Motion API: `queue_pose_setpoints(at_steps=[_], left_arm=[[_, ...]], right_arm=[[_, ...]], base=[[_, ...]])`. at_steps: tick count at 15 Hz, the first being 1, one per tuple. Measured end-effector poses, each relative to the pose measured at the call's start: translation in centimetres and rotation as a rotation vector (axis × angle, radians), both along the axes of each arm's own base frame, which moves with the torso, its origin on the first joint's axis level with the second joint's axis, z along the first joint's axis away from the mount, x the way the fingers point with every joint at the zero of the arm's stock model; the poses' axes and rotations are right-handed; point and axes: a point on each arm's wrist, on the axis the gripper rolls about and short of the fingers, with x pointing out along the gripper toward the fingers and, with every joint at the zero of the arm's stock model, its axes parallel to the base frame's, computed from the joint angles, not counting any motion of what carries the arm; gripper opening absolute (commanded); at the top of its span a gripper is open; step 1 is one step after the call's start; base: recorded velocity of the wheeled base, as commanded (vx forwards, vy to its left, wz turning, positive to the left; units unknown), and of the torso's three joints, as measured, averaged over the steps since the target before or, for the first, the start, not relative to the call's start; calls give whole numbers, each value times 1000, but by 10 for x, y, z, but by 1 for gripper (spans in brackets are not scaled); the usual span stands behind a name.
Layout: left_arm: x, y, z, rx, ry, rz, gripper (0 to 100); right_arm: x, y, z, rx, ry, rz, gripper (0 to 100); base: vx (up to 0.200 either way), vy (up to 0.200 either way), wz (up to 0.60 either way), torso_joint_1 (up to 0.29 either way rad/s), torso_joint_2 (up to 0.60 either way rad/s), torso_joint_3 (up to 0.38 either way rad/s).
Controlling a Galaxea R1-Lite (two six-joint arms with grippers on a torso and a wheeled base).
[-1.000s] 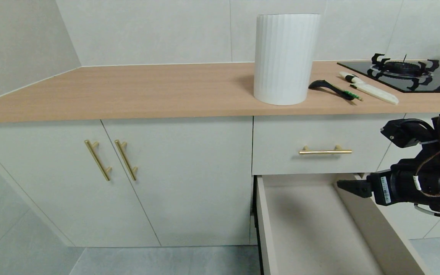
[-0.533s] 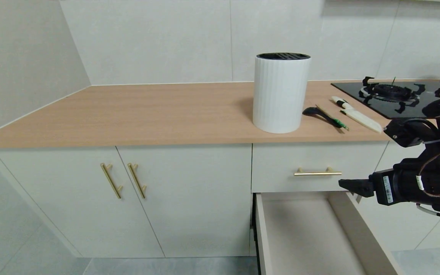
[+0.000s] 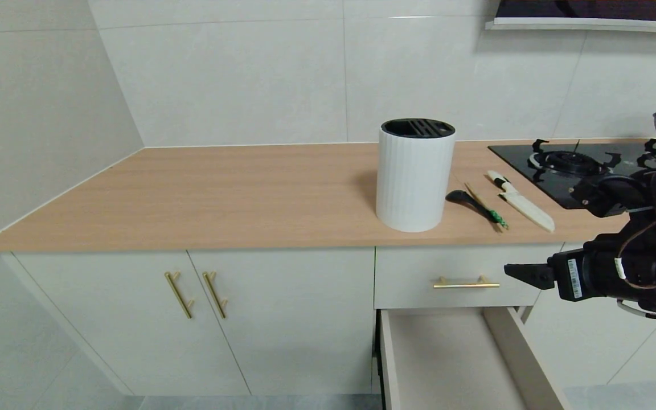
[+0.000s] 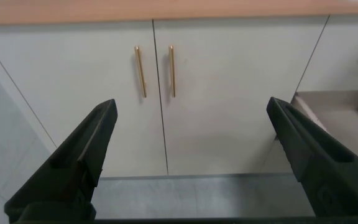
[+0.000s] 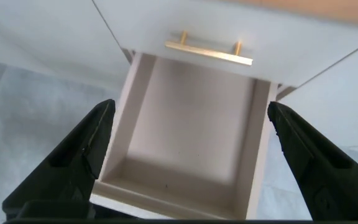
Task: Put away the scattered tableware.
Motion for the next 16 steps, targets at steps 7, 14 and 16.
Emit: queue_pose_setpoints(at_steps=[7,14,16], left_arm=[[0,0,0,0,2,0,100],[0,0,0,0,2,0,100],[0,0,0,0,2,0,100]], right_arm=[[50,5,14,27,-62,-172,100],[111,18,-16,10,-60,-336,100],[121,20,-26,0,-56,-342,100]], base=[[0,0,0,17,-38,-24],[0,0,0,0,0,0],[0,0,0,0,0,0]])
